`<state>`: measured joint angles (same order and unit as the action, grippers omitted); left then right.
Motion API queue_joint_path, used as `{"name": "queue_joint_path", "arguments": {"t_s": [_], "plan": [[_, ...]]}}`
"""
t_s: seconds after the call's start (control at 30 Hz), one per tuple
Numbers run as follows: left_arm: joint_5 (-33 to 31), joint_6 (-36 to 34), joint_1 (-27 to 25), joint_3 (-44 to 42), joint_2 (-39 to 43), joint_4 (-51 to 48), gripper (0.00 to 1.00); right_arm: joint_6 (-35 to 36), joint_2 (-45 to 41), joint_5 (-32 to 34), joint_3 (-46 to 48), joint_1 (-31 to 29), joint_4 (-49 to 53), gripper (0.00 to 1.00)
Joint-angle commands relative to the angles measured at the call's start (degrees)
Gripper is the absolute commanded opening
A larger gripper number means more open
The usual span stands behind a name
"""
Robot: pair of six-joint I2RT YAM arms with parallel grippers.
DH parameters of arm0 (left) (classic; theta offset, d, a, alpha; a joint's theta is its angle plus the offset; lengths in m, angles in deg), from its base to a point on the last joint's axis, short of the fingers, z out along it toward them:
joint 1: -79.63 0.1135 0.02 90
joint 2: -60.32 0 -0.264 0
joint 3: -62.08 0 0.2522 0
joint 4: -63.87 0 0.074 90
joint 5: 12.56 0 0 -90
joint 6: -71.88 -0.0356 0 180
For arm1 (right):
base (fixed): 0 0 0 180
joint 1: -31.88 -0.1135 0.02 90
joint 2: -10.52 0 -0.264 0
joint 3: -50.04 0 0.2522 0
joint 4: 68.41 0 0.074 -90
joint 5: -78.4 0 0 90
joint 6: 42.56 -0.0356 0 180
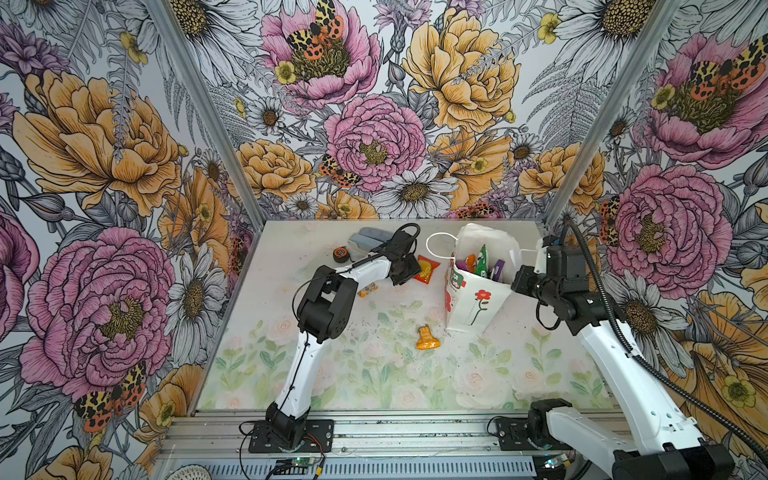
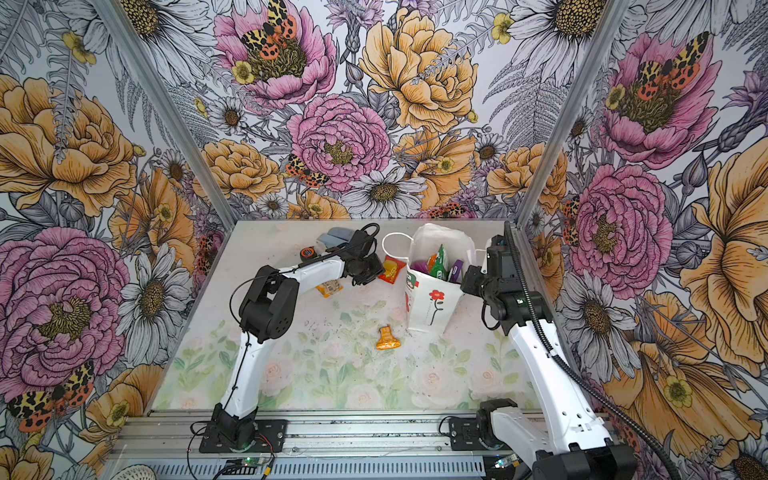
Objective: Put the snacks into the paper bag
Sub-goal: 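Lower the left gripper and close it on the red packet's corner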
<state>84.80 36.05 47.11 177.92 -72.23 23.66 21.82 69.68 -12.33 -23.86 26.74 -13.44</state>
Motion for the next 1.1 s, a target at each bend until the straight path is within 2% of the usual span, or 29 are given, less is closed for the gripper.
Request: {"name": "queue_joint_path", "arguments": {"t_s": [0.0, 0.23, 0.43, 0.73, 0.9, 1.07], "plan": [[-0.31, 0.26, -0.53, -0.13, -2.88, -0.9, 0.38, -0.19, -0.8, -0.27, 0.55, 0.32, -1.77, 0.0], [-3.22, -0.72, -0.27, -0.89, -3.71, -1.05, 0.11, -0.04, -0.97, -0.23, 0.7, 0.32, -1.92, 0.0], [-5.07, -2.27, -0.27, -2.35, -2.13, -0.18, 0.01, -0.23, -1.08, -0.23, 0.98, 0.32, -1.93, 0.0], [-6.62, -4.22, -0.26, -9.67, 4.15, 5.48, 0.0, -0.34, -1.15, -0.41, 0.9, 0.26, -1.92, 0.0], [-4.45, -5.7, -0.57, -15.43, 8.03, 8.7, 0.0, -0.32, -1.15, -0.39, 0.89, 0.31, -1.9, 0.0], [-7.03, -8.09, -2.09, -23.24, 15.84, 10.02, 0.0, -0.39, -1.19, -0.28, 0.9, 0.32, -1.93, 0.0]]}}
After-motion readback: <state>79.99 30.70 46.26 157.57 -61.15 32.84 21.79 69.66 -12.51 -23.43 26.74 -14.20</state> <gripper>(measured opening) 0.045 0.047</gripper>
